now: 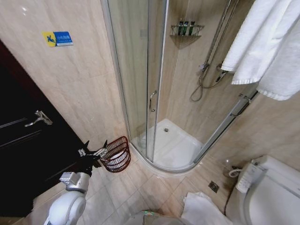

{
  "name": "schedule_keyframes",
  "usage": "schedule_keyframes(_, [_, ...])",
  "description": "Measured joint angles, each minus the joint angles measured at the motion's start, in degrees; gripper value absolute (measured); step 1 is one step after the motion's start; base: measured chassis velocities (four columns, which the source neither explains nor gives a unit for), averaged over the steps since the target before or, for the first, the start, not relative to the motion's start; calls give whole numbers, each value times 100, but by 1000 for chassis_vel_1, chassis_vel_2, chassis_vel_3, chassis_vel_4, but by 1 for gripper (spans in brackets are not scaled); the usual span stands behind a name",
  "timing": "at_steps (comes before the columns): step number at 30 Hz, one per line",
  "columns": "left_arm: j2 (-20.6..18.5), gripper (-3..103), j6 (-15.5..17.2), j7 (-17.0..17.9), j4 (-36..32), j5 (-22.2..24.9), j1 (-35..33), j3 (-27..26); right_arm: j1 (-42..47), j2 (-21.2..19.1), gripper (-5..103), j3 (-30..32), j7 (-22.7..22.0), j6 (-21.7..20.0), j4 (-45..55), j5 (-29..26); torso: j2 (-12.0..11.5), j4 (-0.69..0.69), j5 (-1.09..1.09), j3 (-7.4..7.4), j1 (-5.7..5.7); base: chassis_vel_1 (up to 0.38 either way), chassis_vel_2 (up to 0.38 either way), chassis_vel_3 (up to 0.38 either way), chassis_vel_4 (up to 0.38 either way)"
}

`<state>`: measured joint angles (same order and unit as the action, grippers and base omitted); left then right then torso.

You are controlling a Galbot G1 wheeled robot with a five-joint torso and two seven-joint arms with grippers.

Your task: Discard the used towel into the hamper.

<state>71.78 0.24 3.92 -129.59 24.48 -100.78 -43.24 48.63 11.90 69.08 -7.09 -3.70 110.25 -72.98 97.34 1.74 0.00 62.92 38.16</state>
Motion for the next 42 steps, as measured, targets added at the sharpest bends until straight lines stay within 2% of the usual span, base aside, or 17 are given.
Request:
schedule_keyframes(3, [0, 100, 0, 0, 0, 0, 0, 0, -286, -27, 100, -24, -213, -415, 69, -812, 0, 0, -1, -1, -1, 0, 0, 0, 0])
schedule_keyframes(4, [0, 100, 0, 0, 0, 0, 0, 0, -286, -27, 100, -24, -213, -415, 69, -812, 0, 0, -1, -1, -1, 0, 0, 0, 0])
schedule_keyframes(8, [0, 100, 0, 0, 0, 0, 0, 0, -301, -242, 100, 33, -285, -698, -102, -1557, 0, 0, -1, -1, -1, 0, 0, 0, 0])
schedule_keyframes(9, [0, 100, 0, 0, 0, 0, 0, 0, -301, -242, 100, 33, -285, -698, -102, -1557, 0, 0, -1, -1, -1, 0, 0, 0, 0])
schedule_keyframes(14, [0, 100, 0, 0, 0, 0, 0, 0, -174, -590, 100, 174, -280, -918, -406, -2096, 0, -1, 2, 0, -1, 0, 0, 0, 0])
schedule_keyframes(21, [0, 100, 0, 0, 0, 0, 0, 0, 560, -1379, 100, 541, -22, -990, -585, -3042, 0, 1, -1, 0, -1, 0, 0, 0, 0])
schedule_keyframes(27, [0, 100, 0, 0, 0, 0, 0, 0, 871, -1820, 100, 603, -29, -890, -847, -3067, 0, 1, 0, 0, 0, 0, 0, 0, 0])
schedule_keyframes(30, [0, 100, 0, 0, 0, 0, 0, 0, 931, -2131, 100, 612, -276, -846, -1173, -2730, 0, 0, -2, 0, 0, 0, 0, 0, 0])
schedule_keyframes(33, [0, 100, 0, 0, 0, 0, 0, 0, 962, -2235, 100, 631, -389, -901, -1273, -2571, 0, -1, 1, 0, -1, 0, 0, 0, 0])
schedule_keyframes(42, [0, 100, 0, 0, 0, 0, 0, 0, 1124, -2539, 100, 575, -403, -946, -1745, -2608, 0, -1, 0, 0, 0, 0, 0, 0, 0])
